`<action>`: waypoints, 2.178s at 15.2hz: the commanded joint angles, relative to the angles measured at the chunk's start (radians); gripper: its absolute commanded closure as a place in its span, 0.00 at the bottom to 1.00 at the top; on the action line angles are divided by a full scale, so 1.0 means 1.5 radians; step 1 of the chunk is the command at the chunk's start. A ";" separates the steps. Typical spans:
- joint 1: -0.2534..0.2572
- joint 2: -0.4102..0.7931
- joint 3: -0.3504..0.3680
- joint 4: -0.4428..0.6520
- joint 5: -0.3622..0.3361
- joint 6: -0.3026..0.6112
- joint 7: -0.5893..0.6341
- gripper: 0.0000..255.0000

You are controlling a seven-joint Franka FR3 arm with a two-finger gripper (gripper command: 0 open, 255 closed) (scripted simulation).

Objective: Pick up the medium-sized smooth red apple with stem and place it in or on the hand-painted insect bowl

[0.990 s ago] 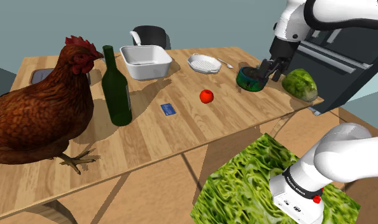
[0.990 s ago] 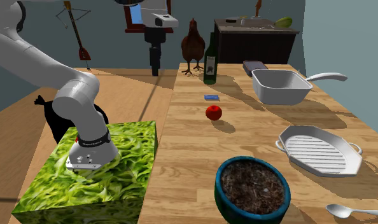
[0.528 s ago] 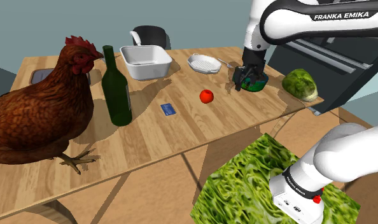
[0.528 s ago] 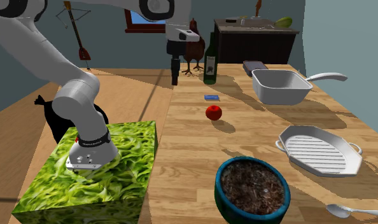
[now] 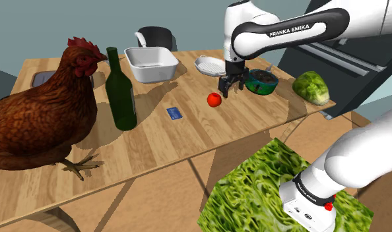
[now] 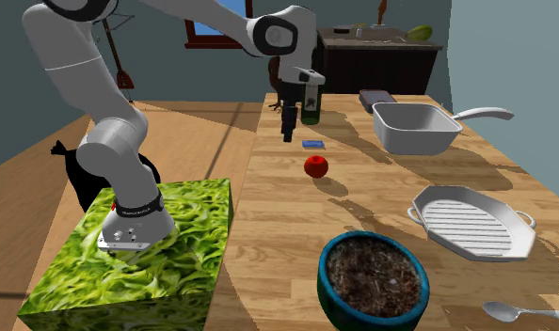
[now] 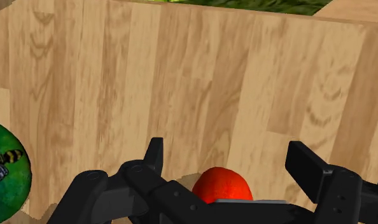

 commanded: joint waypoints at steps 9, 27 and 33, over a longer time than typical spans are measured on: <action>0.012 0.257 0.007 0.179 -0.100 0.017 0.077 0.00; 0.005 0.268 0.001 0.135 -0.110 0.072 0.083 1.00; 0.005 0.268 0.001 0.135 -0.110 0.072 0.083 1.00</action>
